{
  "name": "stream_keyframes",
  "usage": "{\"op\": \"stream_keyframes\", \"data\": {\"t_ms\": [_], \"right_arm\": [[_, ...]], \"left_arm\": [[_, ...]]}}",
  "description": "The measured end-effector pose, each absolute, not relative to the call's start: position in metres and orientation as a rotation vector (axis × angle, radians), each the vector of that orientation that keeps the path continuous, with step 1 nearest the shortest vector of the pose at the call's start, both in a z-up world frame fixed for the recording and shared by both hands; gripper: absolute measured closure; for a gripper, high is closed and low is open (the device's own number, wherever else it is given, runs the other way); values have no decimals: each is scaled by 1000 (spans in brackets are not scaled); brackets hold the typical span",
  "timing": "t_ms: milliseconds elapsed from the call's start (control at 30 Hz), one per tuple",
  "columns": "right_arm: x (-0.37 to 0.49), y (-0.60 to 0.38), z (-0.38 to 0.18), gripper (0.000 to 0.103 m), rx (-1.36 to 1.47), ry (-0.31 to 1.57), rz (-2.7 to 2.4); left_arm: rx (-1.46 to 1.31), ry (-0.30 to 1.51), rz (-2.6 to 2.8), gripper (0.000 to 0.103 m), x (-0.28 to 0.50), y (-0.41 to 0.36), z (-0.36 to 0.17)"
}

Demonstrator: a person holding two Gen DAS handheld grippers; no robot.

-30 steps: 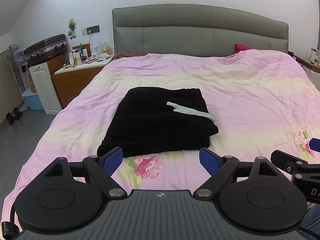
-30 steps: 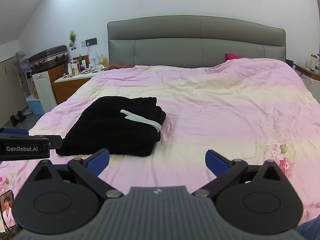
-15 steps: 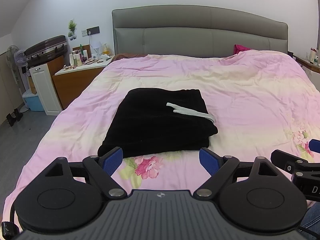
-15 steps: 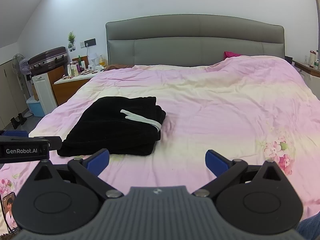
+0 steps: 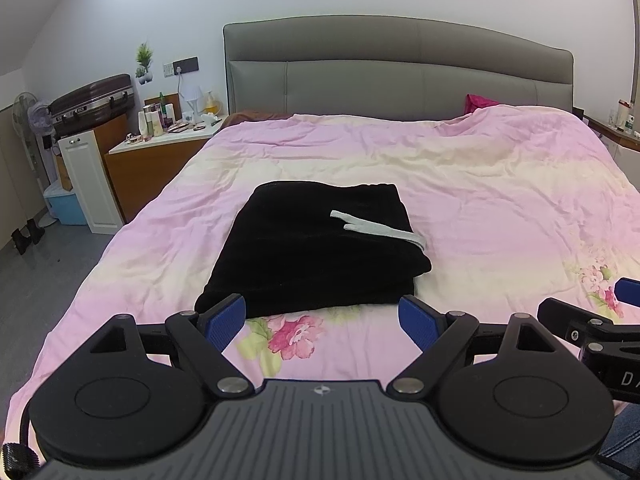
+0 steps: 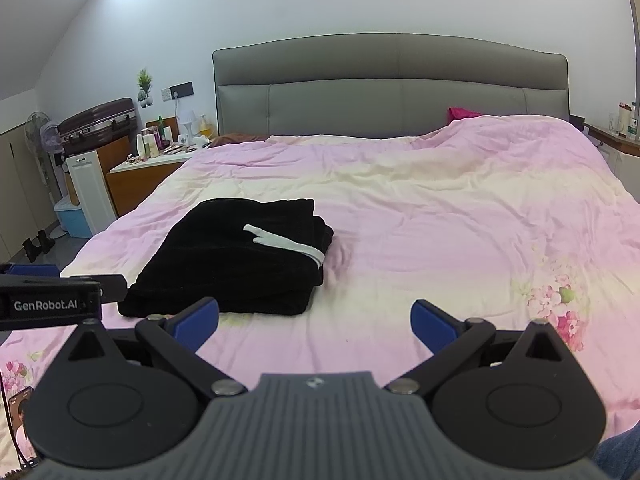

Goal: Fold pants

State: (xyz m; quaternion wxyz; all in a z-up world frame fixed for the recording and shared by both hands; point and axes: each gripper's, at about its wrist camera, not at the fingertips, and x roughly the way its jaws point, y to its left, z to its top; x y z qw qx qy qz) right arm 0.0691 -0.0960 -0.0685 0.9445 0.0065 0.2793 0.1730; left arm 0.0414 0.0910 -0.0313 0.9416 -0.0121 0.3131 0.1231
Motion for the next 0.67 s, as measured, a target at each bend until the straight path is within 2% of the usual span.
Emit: {"op": "stream_keyframes", "data": {"t_ms": [667], "right_arm": [[64,-96,-61,5,16,555,348]], "left_arm": [[-6,595,241,3,36,93,-22]]}}
